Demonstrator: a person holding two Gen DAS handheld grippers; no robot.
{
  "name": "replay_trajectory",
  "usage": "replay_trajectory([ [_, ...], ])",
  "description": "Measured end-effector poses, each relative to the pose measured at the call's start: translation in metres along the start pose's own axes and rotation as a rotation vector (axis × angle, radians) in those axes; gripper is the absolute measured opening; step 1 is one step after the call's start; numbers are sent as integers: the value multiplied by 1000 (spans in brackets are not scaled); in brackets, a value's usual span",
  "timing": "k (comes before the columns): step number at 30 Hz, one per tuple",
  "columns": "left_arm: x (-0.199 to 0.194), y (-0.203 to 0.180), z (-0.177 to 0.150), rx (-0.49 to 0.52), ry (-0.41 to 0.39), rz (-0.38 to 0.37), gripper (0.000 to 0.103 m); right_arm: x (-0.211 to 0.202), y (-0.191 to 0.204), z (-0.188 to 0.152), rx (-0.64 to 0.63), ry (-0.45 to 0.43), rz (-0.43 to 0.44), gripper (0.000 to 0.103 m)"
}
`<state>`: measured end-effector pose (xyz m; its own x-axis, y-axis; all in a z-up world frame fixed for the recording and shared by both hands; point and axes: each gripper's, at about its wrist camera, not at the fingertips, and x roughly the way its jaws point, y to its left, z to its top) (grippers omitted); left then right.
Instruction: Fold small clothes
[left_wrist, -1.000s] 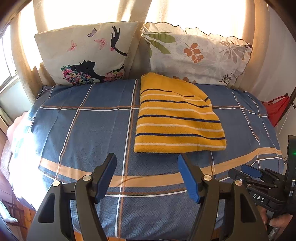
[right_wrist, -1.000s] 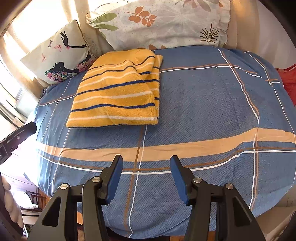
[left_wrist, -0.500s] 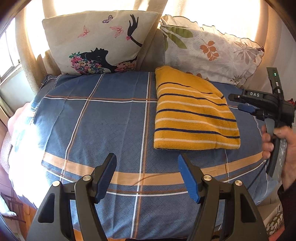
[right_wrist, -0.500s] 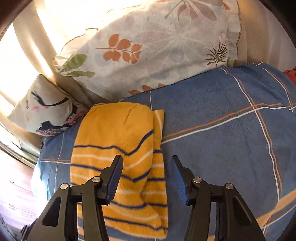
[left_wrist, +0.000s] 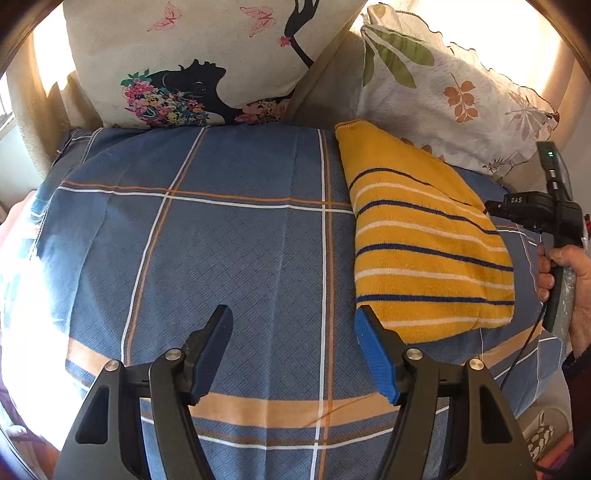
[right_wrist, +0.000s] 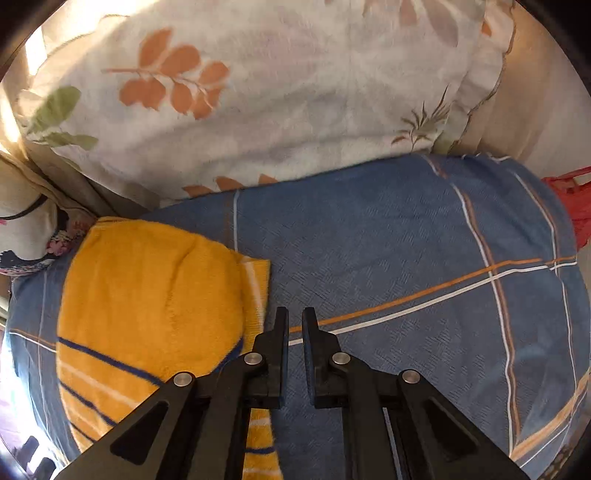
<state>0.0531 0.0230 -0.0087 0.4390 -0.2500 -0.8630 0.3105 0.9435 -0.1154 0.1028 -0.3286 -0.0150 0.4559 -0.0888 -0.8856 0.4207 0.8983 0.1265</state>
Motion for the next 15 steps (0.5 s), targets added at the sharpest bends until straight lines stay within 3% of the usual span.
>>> replay_trajectory([
  [3, 11, 0, 11, 26, 9, -31, 68, -35, 18, -19, -44, -44, 102, 12],
  [6, 18, -3, 20, 58, -8, -43, 68, -45, 36, -44, -47, -17, 201, 24],
  [8, 20, -7, 24, 81, -25, -33, 68, -36, 43, -55, -64, 3, 185, 30],
  [11, 18, -15, 27, 111, -62, -15, 68, -8, 42, -68, -79, 46, 85, 37],
  [15, 0, -24, 26, 122, -145, 40, 68, -19, 30, -73, -19, -7, 147, 37],
])
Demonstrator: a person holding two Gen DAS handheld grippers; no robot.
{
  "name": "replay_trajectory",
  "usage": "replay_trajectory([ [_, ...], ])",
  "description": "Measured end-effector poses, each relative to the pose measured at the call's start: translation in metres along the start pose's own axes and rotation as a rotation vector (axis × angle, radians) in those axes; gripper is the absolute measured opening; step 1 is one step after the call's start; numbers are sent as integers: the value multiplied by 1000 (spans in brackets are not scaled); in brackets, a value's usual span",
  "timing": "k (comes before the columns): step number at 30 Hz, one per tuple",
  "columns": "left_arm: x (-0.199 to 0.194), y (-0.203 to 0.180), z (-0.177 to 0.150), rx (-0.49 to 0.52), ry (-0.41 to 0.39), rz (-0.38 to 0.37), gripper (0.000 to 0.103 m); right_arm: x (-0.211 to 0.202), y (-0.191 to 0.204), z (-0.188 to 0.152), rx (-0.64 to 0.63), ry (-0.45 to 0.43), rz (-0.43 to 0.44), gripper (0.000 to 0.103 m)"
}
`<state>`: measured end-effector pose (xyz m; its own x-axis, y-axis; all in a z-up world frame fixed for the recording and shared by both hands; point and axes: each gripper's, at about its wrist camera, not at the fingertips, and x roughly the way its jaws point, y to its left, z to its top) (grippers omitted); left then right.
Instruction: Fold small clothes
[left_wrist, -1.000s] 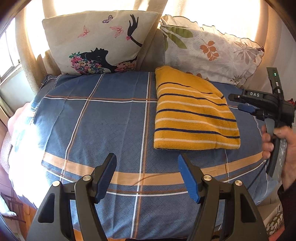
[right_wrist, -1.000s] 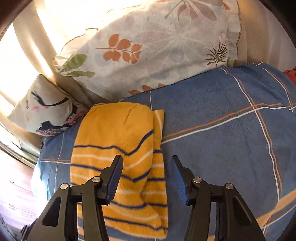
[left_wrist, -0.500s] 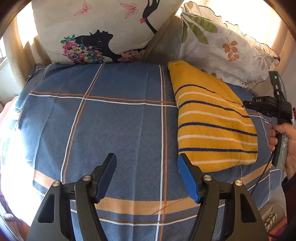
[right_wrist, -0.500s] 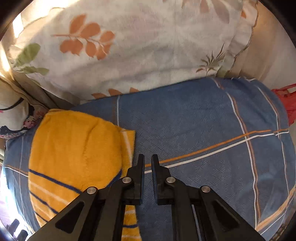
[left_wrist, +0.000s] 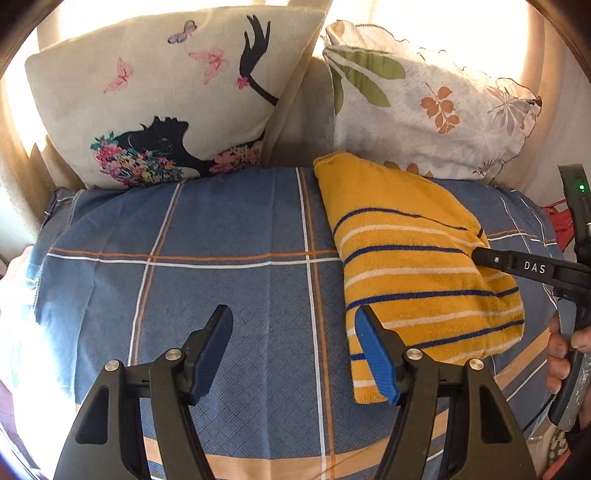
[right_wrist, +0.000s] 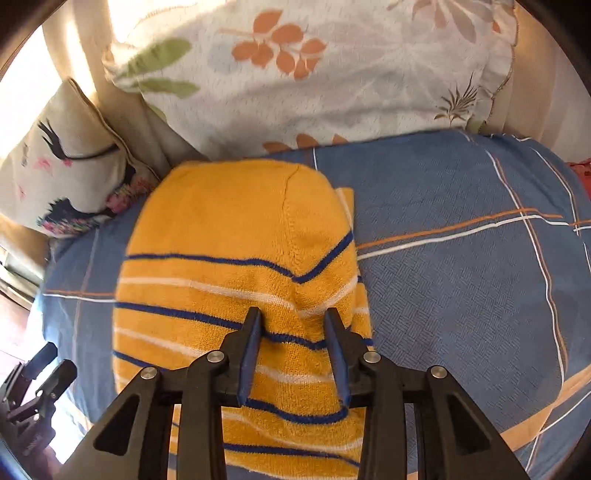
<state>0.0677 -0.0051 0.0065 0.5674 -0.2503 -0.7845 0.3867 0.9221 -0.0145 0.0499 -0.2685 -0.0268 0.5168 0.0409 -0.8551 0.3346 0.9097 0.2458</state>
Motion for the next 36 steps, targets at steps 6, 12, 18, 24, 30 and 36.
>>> replay_trajectory([
  [6, -66, -16, -4, -34, -224, 198, 89, -43, -12, -21, -30, -53, -8, 44],
  [12, -136, -39, -12, -119, -451, 325, 103, -84, -21, -53, -105, -89, -7, 47],
  [18, -124, -59, -11, -120, -268, 196, 103, -104, -32, -85, -104, -73, -23, 52],
  [24, -104, -86, -37, -36, -164, 257, 103, -100, -37, -114, -130, -42, -66, 56],
  [30, -94, -96, -54, -30, -74, 214, 103, -88, -28, -130, -178, 10, -72, 56],
  [36, -89, -96, -62, -37, -33, 188, 103, -82, -12, -138, -240, 22, -74, 59],
])
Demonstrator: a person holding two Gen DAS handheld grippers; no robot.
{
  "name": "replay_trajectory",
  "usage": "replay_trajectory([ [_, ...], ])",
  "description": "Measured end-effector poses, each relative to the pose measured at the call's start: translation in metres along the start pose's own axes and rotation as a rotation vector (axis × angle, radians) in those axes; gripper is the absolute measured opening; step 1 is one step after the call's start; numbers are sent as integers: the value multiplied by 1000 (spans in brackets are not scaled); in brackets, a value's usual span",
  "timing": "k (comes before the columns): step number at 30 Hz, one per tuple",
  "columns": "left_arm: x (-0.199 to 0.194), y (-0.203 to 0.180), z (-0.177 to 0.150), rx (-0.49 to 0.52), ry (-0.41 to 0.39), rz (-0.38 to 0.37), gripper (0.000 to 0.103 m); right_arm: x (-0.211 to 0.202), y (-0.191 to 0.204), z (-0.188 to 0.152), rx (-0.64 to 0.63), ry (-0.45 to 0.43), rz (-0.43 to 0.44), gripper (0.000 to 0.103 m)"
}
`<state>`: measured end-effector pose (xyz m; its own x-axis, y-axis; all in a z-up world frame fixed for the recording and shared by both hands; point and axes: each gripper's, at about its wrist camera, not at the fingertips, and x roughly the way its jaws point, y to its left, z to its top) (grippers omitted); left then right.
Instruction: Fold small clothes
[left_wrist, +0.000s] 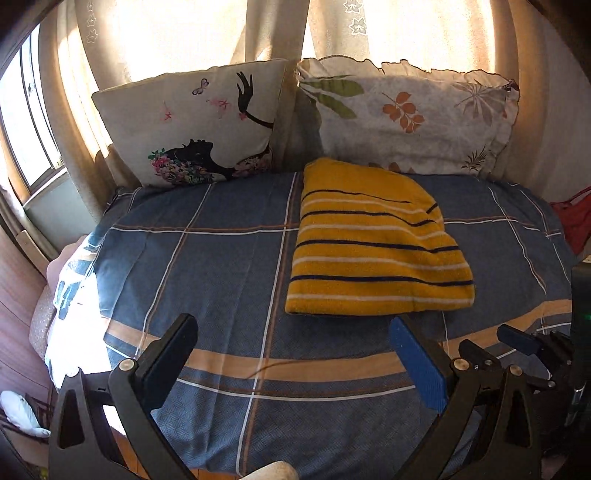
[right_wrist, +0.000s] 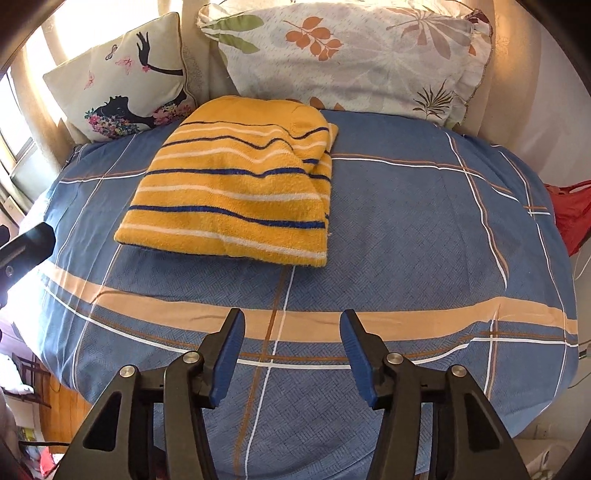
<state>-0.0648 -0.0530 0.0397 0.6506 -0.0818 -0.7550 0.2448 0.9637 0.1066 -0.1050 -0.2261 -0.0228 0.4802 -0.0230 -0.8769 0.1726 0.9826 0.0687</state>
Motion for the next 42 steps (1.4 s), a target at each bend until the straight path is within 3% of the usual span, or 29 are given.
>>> replay_trajectory([
  [12, 18, 8, -9, -34, 88, -46, 103, 14, 10, -1, -15, 53, -12, 60],
  [42, 36, 11, -16, -67, 169, -73, 103, 26, 14, -3, 2, 97, -23, 64],
])
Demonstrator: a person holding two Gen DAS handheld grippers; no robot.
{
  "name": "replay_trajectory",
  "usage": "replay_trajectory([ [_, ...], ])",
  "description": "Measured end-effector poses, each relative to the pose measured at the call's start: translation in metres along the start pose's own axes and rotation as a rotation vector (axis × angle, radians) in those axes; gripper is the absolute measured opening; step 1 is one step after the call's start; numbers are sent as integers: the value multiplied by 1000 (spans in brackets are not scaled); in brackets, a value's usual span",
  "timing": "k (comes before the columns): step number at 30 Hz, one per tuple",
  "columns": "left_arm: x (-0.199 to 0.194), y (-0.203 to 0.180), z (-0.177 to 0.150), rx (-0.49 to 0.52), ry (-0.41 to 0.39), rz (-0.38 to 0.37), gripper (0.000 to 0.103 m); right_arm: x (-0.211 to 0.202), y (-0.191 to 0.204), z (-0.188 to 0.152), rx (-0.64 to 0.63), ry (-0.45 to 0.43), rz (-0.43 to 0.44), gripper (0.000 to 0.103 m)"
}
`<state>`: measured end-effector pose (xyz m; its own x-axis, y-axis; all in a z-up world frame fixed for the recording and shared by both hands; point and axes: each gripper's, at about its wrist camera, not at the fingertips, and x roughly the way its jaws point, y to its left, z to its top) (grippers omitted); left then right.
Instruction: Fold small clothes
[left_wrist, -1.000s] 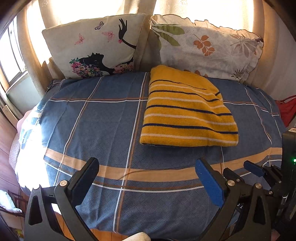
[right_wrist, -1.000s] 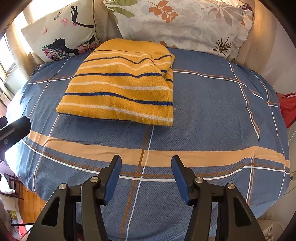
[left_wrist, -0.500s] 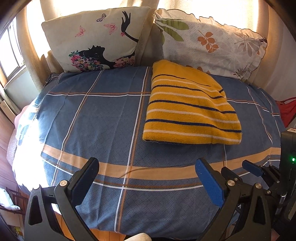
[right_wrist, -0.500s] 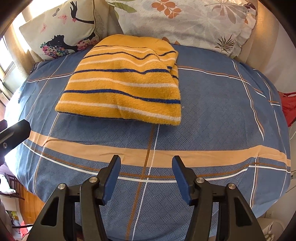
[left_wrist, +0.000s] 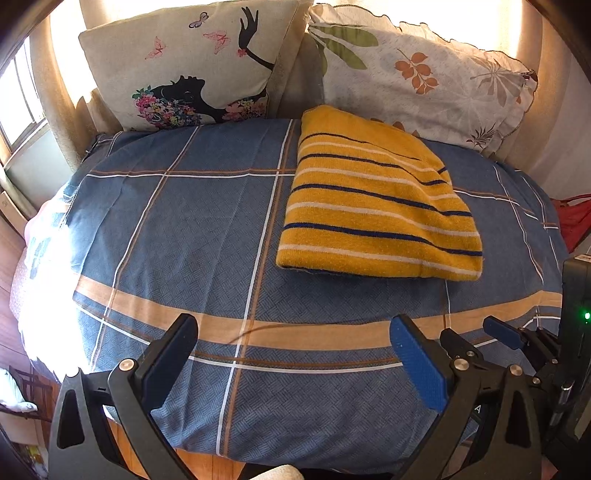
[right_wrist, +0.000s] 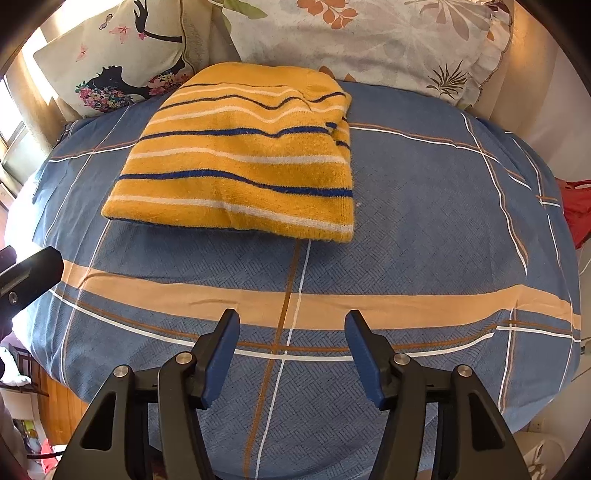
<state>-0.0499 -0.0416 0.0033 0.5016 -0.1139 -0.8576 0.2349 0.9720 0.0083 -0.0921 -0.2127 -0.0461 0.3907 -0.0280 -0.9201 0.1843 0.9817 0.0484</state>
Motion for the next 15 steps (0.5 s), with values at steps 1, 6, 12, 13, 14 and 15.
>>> replay_trajectory([
  [1, 1, -1, 0, 1, 3, -1, 103, 0, -1, 0, 2, 1, -1, 64],
  [6, 3, -5, -2, 1, 17, -5, 103, 0, -6, -2, 3, 2, 0, 64],
  [12, 3, -9, -5, -3, 25, -8, 103, -2, -6, -6, -12, -1, -2, 65],
  [13, 3, -9, -6, -5, 27, -8, 103, -2, -7, -6, -12, -2, -2, 65],
  [14, 3, -9, -6, -7, 29, -7, 103, -3, -7, -6, -12, -2, -2, 65],
  [15, 3, -9, -7, -10, 30, -7, 103, -3, -8, -6, -11, -3, -2, 65],
])
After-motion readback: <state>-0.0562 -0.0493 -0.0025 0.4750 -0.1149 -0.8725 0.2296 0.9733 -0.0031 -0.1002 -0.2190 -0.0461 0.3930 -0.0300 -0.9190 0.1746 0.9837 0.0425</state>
